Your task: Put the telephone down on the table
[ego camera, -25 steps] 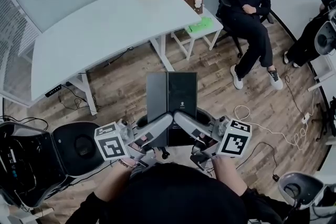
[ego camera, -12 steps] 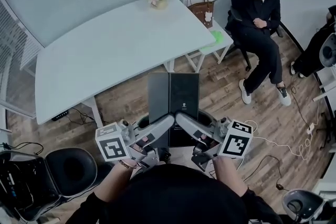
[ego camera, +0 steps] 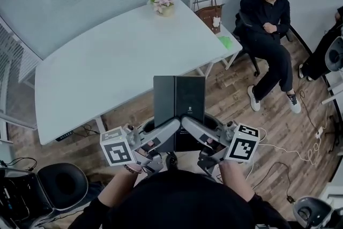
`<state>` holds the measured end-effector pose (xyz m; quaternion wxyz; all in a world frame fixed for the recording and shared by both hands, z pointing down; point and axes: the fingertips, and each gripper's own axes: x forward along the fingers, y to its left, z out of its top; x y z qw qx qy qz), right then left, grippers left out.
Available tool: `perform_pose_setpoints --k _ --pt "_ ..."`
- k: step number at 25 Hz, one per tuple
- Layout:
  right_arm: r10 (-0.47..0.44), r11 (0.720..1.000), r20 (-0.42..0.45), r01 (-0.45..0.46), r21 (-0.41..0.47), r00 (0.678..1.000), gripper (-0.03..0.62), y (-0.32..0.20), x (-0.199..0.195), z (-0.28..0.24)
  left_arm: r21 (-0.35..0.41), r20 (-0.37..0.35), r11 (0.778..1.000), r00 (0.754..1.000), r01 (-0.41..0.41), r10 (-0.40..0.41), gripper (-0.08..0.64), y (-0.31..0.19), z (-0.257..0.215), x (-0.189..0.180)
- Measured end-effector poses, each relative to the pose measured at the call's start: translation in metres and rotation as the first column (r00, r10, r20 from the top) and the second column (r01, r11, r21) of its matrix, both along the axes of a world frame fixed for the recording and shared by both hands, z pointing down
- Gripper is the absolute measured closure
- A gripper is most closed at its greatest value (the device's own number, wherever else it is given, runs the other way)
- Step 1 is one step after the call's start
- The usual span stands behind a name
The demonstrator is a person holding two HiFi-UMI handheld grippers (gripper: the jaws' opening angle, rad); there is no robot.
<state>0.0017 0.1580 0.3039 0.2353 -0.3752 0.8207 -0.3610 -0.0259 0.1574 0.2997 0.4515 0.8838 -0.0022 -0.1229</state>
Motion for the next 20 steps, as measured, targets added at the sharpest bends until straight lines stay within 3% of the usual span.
perform_pose_setpoints --k 3,10,20 --pt "-0.009 1.000 0.006 0.009 0.007 1.000 0.390 0.008 0.000 -0.004 0.006 0.003 1.000 1.000 0.008 -0.008 0.368 0.008 -0.004 0.001" --pt "-0.009 1.000 -0.010 0.009 0.000 1.000 0.390 -0.033 -0.007 0.009 0.007 -0.012 1.000 1.000 0.007 -0.007 0.368 -0.033 0.009 -0.007" --pt "-0.081 0.997 -0.028 0.081 -0.015 0.996 0.390 -0.035 -0.028 0.012 -0.006 -0.028 0.997 0.997 0.075 -0.076 0.368 -0.033 0.014 -0.028"
